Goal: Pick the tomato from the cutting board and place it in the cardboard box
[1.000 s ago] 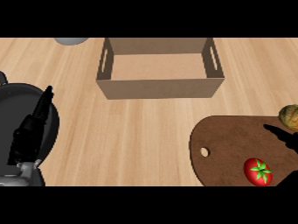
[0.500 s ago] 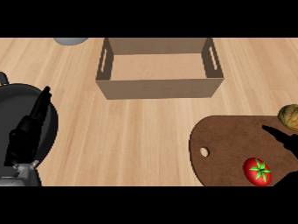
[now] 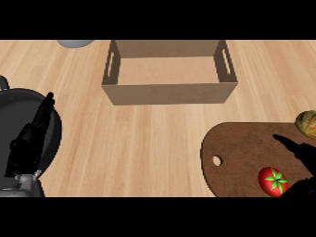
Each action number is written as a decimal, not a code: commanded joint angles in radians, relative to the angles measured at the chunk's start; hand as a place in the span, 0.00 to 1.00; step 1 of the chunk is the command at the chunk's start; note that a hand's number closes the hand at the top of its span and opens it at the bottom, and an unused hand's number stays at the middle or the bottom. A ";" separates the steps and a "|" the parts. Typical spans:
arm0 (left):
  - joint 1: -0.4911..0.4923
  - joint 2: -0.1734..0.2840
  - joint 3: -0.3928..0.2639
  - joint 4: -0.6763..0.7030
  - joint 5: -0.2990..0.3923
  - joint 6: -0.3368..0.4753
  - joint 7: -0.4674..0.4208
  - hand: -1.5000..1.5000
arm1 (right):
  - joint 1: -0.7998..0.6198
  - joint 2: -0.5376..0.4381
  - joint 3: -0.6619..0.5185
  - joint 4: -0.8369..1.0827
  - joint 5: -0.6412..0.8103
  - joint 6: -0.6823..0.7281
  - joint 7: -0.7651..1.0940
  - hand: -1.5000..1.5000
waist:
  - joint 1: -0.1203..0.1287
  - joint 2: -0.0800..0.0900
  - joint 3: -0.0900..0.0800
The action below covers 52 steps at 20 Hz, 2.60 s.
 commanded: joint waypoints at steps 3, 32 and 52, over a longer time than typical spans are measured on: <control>0.019 -0.030 -0.018 -0.001 -0.038 -0.003 0.068 0.50 | 0.028 0.028 -0.015 0.009 0.023 0.067 0.023 0.00 | -0.001 0.004 -0.005; -0.068 -0.069 -0.038 0.022 -0.038 -0.104 -0.017 0.50 | -0.407 -0.062 0.031 0.098 0.443 0.157 -0.661 1.00 | 0.203 0.064 0.007; -0.079 -0.102 -0.074 0.060 -0.092 -0.069 0.018 0.50 | -0.838 0.004 -0.211 0.740 0.110 0.357 -1.632 1.00 | 0.150 0.052 -0.002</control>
